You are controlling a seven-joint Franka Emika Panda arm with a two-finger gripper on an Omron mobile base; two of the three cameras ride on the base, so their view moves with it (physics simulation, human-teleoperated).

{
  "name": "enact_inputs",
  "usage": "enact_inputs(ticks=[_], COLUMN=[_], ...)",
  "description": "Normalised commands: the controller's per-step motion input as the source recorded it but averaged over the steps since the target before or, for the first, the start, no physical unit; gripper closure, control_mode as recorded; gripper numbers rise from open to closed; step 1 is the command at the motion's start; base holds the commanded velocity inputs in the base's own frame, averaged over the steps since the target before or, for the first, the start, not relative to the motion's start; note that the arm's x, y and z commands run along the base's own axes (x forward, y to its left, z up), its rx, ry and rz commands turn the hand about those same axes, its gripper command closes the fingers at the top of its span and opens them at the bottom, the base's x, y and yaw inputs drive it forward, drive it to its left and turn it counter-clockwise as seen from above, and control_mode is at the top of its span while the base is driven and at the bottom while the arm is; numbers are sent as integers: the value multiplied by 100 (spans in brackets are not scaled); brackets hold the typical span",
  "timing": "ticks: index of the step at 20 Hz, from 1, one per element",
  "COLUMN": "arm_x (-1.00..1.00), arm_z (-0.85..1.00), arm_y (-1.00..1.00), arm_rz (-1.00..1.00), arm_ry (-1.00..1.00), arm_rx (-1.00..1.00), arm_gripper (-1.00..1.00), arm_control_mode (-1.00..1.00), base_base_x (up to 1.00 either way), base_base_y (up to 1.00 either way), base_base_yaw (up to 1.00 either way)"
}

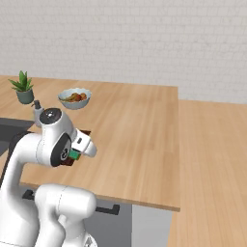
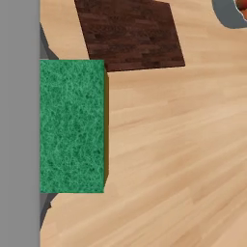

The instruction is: Pick up the sponge from the counter and clean the cutting board by briefly scrubbing or pressing down on the cutting board. Once finished, release the sponge.

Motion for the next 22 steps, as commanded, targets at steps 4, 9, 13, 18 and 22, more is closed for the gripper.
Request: enact_inputs(ticks=[4, 9, 13, 18, 22], arm_x=[46, 49, 27, 15, 13], arm_z=[0, -19, -45, -53, -69], arm_y=[-2, -12, -5, 0, 0], arm_rz=[0, 0, -1, -2, 0], arm_ry=[2, 10, 16, 15, 1], arm_rx=[0, 0, 0, 0, 0], arm_gripper=[100, 100, 100, 100, 100], arm_control_mode=[-100, -100, -100, -100, -100], base_base_x=[0, 0, 0, 0, 0], base_base_y=[0, 0, 0, 0, 0], base_base_yaw=[0, 0, 0, 0, 0])
